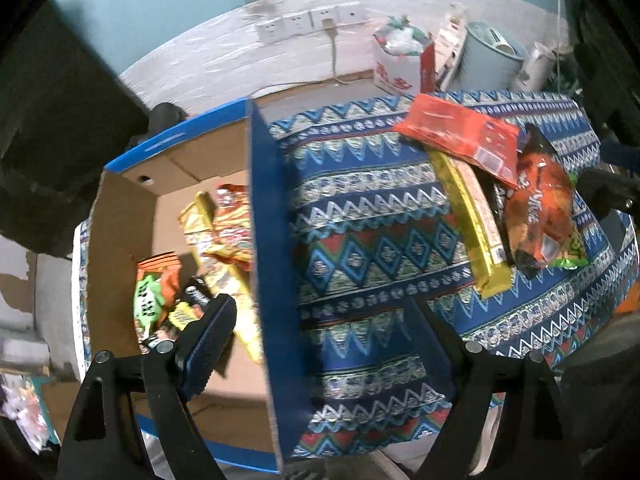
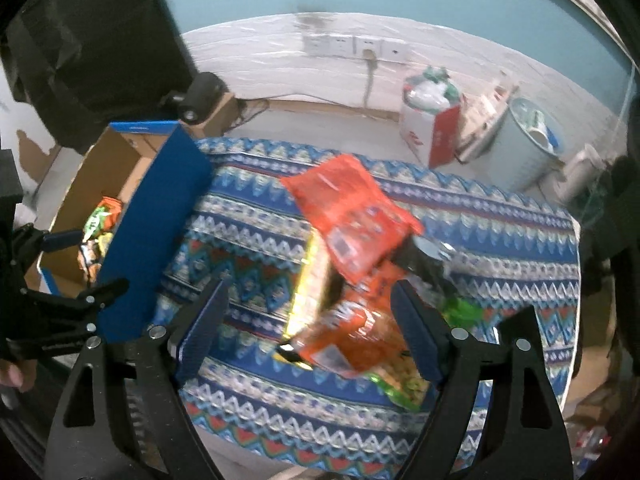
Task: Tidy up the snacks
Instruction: 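Move both open tools back from the box to the snack pile, then grasp the gold stick snack with left tool while right tool grasps green peanut bag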
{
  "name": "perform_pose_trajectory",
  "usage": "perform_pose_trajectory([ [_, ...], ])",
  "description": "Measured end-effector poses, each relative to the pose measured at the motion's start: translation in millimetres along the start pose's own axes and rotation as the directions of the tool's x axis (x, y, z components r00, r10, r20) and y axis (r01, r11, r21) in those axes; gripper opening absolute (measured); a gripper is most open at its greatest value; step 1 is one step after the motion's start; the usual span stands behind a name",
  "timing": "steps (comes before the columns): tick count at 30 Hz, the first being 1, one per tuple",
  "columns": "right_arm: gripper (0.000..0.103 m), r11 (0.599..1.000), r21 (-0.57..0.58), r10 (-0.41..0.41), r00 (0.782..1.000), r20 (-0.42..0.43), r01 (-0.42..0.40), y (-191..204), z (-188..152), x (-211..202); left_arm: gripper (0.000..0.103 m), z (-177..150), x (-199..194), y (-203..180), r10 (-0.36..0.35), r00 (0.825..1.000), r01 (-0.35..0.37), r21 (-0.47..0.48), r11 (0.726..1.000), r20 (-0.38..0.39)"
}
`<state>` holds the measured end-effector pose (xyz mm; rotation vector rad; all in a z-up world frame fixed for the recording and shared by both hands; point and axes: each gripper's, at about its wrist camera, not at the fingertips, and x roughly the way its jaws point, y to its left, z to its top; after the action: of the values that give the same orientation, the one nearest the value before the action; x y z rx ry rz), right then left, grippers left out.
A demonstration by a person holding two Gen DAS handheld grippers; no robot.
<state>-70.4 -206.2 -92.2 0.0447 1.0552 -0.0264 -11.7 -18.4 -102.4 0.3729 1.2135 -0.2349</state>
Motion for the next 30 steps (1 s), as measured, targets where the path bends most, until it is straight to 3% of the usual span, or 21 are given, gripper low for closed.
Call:
perform_pose_trajectory([
  [12,0.083,0.994,0.066,-0.076,0.994,-0.072,0.081,-59,-33,13,0.087,15,25,-48,0.004,0.999,0.000,0.082,0.997,-0.040],
  [21,0.083,0.982,0.129,-0.115,0.976,-0.187,0.141,-95,-55,48,0.087,31,45,-67,-0.020,0.997,0.025,0.075,0.997,-0.075],
  [30,0.083,0.981,0.150,-0.087,0.967,-0.239,0.126,-105,-60,84,0.087,49,69,-75,-0.055,0.993,0.060,0.039,0.997,-0.104],
])
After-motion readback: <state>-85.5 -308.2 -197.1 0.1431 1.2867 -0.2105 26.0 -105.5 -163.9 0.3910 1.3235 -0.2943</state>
